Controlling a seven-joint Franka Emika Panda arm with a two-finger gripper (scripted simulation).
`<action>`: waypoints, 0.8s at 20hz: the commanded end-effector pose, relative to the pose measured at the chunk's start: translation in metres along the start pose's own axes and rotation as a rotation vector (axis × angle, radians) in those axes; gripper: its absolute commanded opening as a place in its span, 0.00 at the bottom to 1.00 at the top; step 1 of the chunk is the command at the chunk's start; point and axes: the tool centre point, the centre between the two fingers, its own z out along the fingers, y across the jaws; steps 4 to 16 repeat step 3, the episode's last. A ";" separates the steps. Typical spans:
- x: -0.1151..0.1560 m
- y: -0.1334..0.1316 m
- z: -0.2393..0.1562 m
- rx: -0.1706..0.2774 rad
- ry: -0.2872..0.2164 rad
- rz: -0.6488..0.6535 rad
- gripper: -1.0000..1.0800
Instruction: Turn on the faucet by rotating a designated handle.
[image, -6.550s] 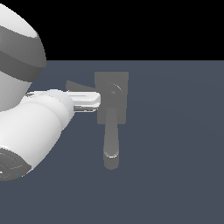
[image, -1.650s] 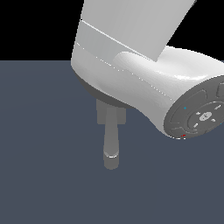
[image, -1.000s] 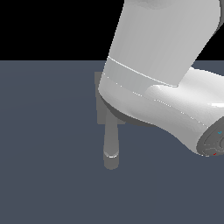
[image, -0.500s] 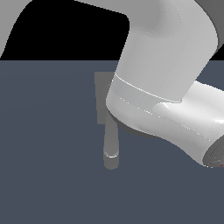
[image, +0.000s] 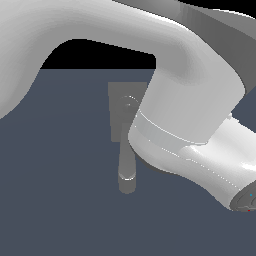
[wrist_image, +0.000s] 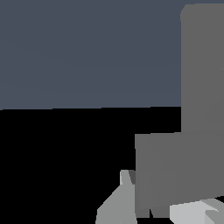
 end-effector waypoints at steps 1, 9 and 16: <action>0.019 0.003 0.001 -0.011 0.020 0.004 0.00; 0.023 0.002 0.001 -0.012 0.022 0.003 0.00; 0.023 0.002 0.001 -0.012 0.022 0.003 0.00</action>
